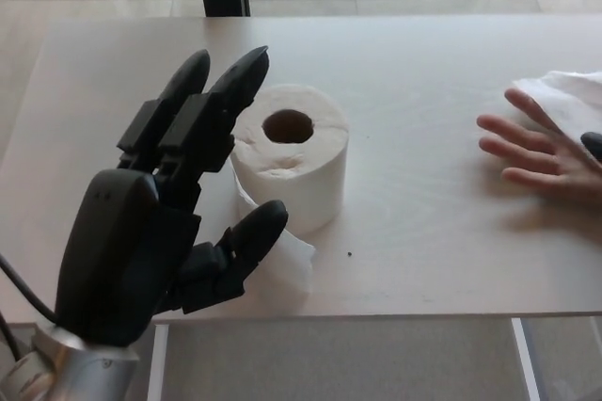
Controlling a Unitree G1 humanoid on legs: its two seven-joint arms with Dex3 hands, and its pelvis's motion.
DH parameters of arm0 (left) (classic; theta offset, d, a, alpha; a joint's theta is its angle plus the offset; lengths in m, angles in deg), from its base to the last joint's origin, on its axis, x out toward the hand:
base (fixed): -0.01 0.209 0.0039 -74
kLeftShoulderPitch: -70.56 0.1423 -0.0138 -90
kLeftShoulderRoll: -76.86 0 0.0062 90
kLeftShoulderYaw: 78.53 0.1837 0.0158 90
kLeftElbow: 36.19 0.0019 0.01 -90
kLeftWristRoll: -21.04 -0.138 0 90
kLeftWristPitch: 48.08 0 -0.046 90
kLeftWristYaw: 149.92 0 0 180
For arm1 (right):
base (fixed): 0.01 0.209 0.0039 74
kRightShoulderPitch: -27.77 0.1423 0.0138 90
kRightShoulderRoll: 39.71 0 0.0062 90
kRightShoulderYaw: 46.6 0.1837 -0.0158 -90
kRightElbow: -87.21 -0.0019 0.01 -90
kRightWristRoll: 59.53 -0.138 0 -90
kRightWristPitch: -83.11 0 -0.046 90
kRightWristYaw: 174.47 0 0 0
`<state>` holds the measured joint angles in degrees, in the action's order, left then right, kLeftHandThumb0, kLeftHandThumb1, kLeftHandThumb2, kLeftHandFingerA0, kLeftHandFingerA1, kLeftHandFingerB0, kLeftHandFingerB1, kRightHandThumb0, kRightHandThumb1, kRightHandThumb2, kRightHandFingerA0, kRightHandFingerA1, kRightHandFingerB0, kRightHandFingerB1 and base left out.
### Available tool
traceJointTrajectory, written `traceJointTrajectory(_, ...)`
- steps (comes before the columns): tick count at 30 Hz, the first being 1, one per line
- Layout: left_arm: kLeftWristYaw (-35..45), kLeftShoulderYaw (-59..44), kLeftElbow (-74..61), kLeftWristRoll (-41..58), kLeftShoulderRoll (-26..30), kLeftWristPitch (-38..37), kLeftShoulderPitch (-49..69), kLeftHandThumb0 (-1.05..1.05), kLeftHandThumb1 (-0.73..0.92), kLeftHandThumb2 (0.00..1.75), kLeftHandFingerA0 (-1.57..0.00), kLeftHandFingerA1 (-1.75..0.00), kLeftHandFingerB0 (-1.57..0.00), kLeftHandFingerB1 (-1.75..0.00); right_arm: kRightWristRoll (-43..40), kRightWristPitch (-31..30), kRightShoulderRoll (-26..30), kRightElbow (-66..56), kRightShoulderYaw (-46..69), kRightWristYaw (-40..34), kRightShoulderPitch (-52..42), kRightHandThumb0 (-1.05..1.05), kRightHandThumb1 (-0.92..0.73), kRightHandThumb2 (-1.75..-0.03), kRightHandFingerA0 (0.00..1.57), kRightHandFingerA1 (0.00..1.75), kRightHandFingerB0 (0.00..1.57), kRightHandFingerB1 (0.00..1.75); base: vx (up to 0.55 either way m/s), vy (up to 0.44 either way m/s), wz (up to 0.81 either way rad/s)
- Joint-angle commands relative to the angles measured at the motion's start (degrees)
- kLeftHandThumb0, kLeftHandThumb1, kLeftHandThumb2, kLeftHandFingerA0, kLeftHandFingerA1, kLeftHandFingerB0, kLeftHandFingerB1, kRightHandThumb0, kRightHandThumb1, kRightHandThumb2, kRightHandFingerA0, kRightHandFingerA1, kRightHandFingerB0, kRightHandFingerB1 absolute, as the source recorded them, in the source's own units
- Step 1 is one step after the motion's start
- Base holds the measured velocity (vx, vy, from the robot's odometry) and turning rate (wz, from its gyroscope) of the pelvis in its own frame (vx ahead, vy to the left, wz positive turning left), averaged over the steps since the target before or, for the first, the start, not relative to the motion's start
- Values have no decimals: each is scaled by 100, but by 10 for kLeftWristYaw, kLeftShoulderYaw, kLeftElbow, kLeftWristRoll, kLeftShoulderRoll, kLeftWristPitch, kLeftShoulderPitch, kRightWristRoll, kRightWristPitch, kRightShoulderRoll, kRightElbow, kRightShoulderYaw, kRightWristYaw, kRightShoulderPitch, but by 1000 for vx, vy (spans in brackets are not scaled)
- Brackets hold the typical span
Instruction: A toilet paper roll is kept in the middle of the desk infront of the robot. The robot places its left hand on the top of the toilet paper roll to hold it still and uses its right hand to tear off a piece of toilet paper from it and hands the paper to a person
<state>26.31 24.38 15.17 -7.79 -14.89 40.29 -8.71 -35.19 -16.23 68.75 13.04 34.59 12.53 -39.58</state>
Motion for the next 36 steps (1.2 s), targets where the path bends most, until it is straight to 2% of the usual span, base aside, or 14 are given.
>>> traceJointTrajectory(1, 4, 1, 3, -2, 2, -37, 19, -61, 77, 89, 0, -8, -4, -19, -84, 1, 32, -143, 100, 62, -49, -102, -72, -101, 0, 3, 13, 1, 0, 0, 0)
traceJointTrajectory(4, -3, 3, 5, -7, 2, -52, 37, -54, 87, 66, 0, -6, 0, -27, -150, 3, 44, -288, 206, 97, -116, -96, -70, -99, 0, 7, 11, 9, 0, 0, 0)
traceJointTrajectory(7, -2, 1, -16, -7, 6, -55, 84, -62, 77, 92, 0, -10, -4, -17, -220, -6, 16, -457, 363, 141, -250, -79, -66, -103, 0, 26, 9, 34, 0, 0, 0)
traceJointTrajectory(8, -3, -3, -20, -3, 8, -59, 95, -55, 87, 68, 0, -7, 0, -27, -238, 8, -4, -494, 409, 145, -289, -70, -82, -64, 0, 40, 17, 30, 0, 0, 0)
traceJointTrajectory(12, -10, -33, -28, 30, 22, -98, 154, -61, 77, 90, 0, -6, -4, -17, -348, 160, -138, -585, 607, 132, -506, -68, -78, -64, 28, 45, 33, 32, 0, 0, 0)
traceJointTrajectory(13, -10, -46, -30, 41, 27, -110, 177, -59, 79, 90, 0, 0, -6, -12, -377, 231, -186, -568, 626, 115, -563, -54, -71, -61, 68, 75, 51, 44, 0, 0, 0)
traceJointTrajectory(16, -11, -90, -30, 63, 39, -140, 255, -61, 78, 88, 0, -2, -6, -12, -401, 495, -297, -388, 624, 59, -685, -50, -72, -62, 88, 80, 71, 53, 0, 0, 0)
traceJointTrajectory(21, -28, -149, 2, 90, 31, -183, 348, -61, 80, 90, 0, -2, -6, -14, -216, 699, -247, 27, 610, -85, -769, -48, -74, -63, 111, 80, 95, 59, 0, 0, 0)
traceJointTrajectory(25, -27, -208, 42, 122, 29, -211, 386, -50, 88, 66, 0, -8, 0, -23, -199, 620, -172, 110, 603, -79, -806, -53, -74, -63, 119, 82, 101, 57, 0, 0, 0)
traceJointTrajectory(28, -29, -294, 131, 198, 7, -240, 396, -31, 69, 117, -1, -53, 0, -50, -269, 456, -113, 161, 612, 33, -790, -51, -69, -61, 98, 57, 75, 46, 0, 0, 0)
traceJointTrajectory(29, -33, -326, 174, 232, -5, -257, 390, -45, 82, 64, -15, -44, -18, -36, -277, 430, -99, 181, 614, 46, -783, -55, -70, -62, 94, 55, 72, 45, 0, 0, 0)
traceJointTrajectory(33, -35, -445, 364, 327, -18, -262, 342, -34, 82, 63, -25, -52, -22, -41, -275, 319, -34, 317, 597, 43, -714, -58, -70, -61, 87, 58, 65, 47, 0, 0, 0)
traceJointTrajectory(35, -41, -489, 525, 342, 9, -272, 290, -32, 82, 63, -30, -48, -25, -39, -273, 272, -8, 385, 586, 35, -670, -50, -58, -97, 82, 75, 51, 60, 0, 0, 0)
traceJointTrajectory(36, -31, -523, 627, 371, 24, -240, 251, -34, 80, 63, -35, -50, -29, -39, -250, 228, 20, 428, 558, 33, -639, -55, -72, -62, 80, 58, 58, 44, 0, 0, 0)
